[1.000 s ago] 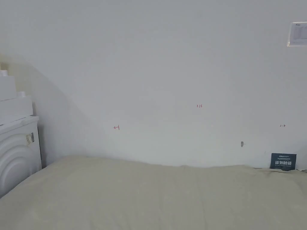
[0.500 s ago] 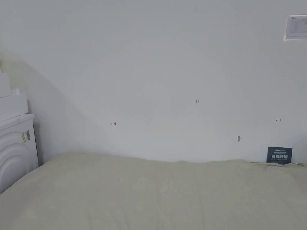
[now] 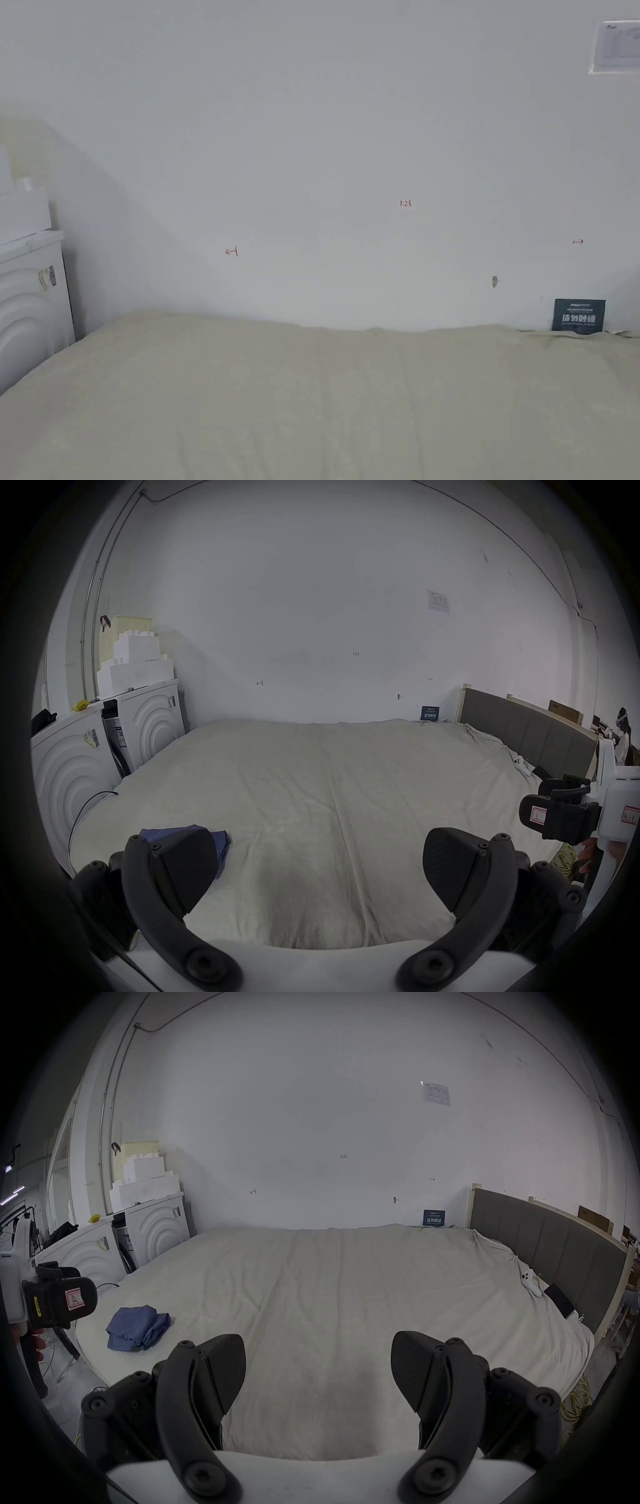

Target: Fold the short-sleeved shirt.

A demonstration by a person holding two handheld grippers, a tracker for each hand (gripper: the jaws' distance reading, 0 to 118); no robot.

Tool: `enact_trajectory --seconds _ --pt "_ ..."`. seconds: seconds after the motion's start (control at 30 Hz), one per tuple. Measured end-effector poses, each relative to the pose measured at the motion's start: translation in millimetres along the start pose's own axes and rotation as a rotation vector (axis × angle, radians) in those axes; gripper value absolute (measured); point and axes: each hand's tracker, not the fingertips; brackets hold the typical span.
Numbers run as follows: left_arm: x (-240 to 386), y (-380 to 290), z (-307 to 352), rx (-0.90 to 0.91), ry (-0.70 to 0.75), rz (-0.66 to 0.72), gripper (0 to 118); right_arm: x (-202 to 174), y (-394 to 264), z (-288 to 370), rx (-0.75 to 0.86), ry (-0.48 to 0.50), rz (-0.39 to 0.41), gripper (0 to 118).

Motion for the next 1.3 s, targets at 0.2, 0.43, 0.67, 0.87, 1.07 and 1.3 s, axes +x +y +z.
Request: enact_trajectory --seconds 0.2,0.43,0.67,0.87,1.07,1.3 --pt "-3.2 0.8 -1.1 -0.002 0.009 -0.002 118 -0.5 1.4 -0.4 0.0 0.007 -0.008 90" --pt "-4.0 2.3 -0.5 0.003 0.015 0.002 118 1.0 5.0 1.3 0.008 0.007 -0.022 90" --pt "-2.3 1.6 -0.6 -0.001 0.01 -0.006 118 1.5 4.1 2.8 0.014 -0.001 -0.014 90" --pt "-2.3 1.3 -0.6 -0.004 0.009 -0.002 118 2.8 3.3 3.0 0.01 -0.001 -0.022 90" --pt "-3.1 1.7 -0.9 -0.006 0.006 0.004 118 2.9 3.4 2.7 0.008 0.004 -0.023 90" --pt "-4.4 2.6 -1.4 -0.004 0.009 0.007 118 5.2 4.5 2.2 0.008 0.005 -0.047 90"
